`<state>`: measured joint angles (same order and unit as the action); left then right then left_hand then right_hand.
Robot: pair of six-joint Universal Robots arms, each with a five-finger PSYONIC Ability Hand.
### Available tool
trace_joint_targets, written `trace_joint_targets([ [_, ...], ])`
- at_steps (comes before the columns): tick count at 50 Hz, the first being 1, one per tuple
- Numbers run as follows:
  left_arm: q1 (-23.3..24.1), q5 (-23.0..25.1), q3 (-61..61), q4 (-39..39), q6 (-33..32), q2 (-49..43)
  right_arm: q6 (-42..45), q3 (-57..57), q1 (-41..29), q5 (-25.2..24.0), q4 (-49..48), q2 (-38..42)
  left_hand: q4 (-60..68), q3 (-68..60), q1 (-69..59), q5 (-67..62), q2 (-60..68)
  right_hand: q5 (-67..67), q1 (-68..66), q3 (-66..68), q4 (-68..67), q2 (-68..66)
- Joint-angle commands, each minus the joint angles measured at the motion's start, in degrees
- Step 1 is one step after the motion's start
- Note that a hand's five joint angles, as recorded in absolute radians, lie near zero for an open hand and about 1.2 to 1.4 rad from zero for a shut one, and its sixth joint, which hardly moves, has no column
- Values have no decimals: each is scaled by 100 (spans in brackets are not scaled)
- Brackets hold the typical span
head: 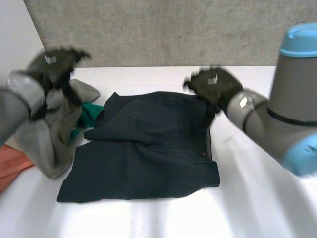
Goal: Fold the laundry.
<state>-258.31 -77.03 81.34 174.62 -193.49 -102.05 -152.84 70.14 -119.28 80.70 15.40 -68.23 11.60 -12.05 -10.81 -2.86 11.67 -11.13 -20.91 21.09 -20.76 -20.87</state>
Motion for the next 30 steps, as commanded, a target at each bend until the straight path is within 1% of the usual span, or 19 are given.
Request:
trace_joint_targets([
  [1,17,267,2217,-938,-918,1230,378,1755,10,-431,692,-937,566,-521,-645,-440,559,-1593,-1615,1597,-1630,-1619],
  [2,8,276,2411,-956,-988,1318,422,1949,18,-511,657,-1033,834,-789,-913,-708,827,-1779,-1800,1782,-1815,-1805],
  [3,0,285,2761,-930,-1093,1476,509,2325,36,-668,535,-1226,1470,-1425,-1548,-1344,1462,-2030,-2052,2034,-2067,-2057],
  [6,-53,276,3194,-755,-1121,1548,633,2854,80,-854,254,-1420,2130,-2085,-2208,-2004,2122,-2134,-2156,2137,-2171,-2160],
  [7,-123,267,3395,-536,-1103,1530,711,3178,89,-932,35,-1508,2316,-2270,-2394,-2189,2308,-2150,-2172,2154,-2187,-2177],
  [10,-272,267,3651,-184,-1077,1434,782,3593,63,-977,-318,-1492,2301,-2255,-2379,-2174,2293,-2151,-2172,2154,-2187,-2177],
  [11,-377,267,3756,18,-1068,1320,835,3786,71,-968,-606,-1422,2284,-2239,-2362,-2158,2276,-2134,-2156,2137,-2171,-2160],
  [14,-527,293,3801,265,-1094,1091,826,3980,89,-951,-1082,-1220,2133,-2088,-2212,-2007,2125,-2117,-2139,2121,-2154,-2143],
  [15,-606,302,3793,387,-1094,925,800,4068,89,-942,-1397,-1071,1933,-1887,-2011,-1806,1925,-2000,-2022,2004,-2037,-2027],
  [17,-668,311,3775,459,-1094,801,791,4121,89,-907,-1688,-947,1897,-1852,-1975,-1771,1889,-1698,-1720,1702,-1735,-1725],
  [18,-703,328,3758,503,-1094,687,774,4174,80,-872,-1968,-842,1680,-1635,-1759,-1554,1673,-1330,-1352,1333,-1367,-1356],
  [21,-739,390,3731,538,-1094,555,765,4218,80,-819,-2383,-701,1192,-1146,-1270,-1066,1184,-1276,-1298,1279,-1313,-1302],
  [22,-730,434,3722,556,-1103,502,756,4244,80,-810,-2654,-657,1024,-979,-1102,-898,1016,-1259,-1281,1263,-1296,-1286],
  [26,-721,513,3740,643,-1094,493,730,4262,28,-775,-3244,-534,1022,-977,-1100,-896,1014,-1259,-1281,1262,-1296,-1285],
  [30,-599,478,3766,670,-1103,545,730,4227,-8,-731,-3587,-402,1056,-1010,-1134,-930,1048,-1276,-1297,1279,-1313,-1302],
])
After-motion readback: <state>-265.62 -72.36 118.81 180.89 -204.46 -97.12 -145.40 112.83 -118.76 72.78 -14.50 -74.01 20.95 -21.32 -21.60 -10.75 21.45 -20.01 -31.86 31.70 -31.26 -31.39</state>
